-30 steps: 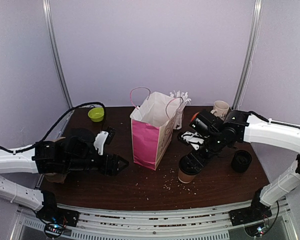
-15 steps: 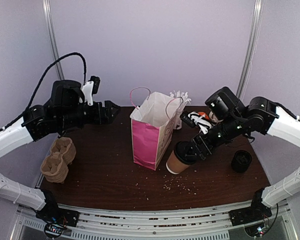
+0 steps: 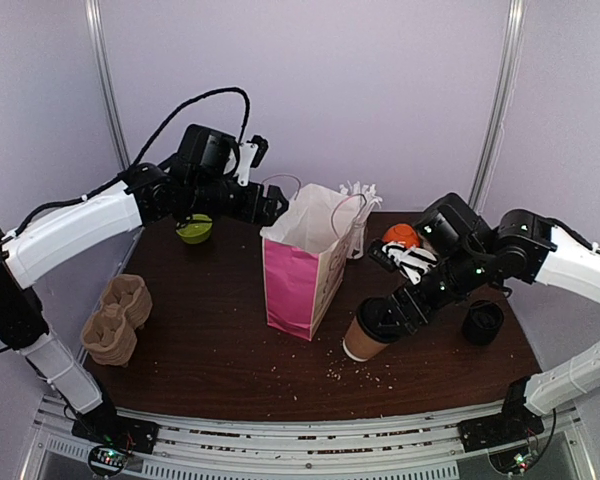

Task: Pack the takeout coffee

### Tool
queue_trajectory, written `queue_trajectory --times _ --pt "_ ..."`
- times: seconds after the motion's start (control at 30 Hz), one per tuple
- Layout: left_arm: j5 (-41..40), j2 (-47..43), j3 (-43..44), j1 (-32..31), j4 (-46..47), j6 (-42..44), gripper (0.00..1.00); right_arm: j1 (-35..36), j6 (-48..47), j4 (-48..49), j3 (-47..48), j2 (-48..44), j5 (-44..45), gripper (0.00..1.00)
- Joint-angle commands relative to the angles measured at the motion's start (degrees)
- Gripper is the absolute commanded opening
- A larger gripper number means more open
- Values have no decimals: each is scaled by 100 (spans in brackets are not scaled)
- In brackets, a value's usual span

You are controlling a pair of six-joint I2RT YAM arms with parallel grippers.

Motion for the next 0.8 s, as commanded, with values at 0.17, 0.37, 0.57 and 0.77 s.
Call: queue_trajectory --times 0.17,0.37,0.57,0.77 --pt "248 750 684 90 -445 588 83 31 105 -51 127 -235 166 63" --pt "242 1091 973 172 -646 747 66 24 70 -263 421 -248 194 64" --pt "276 1211 1064 209 -689 844 33 23 1 -402 648 -213 184 63" --pt "-139 1238 1345 227 -953 1067 0 27 -43 -516 983 -168 166 63"
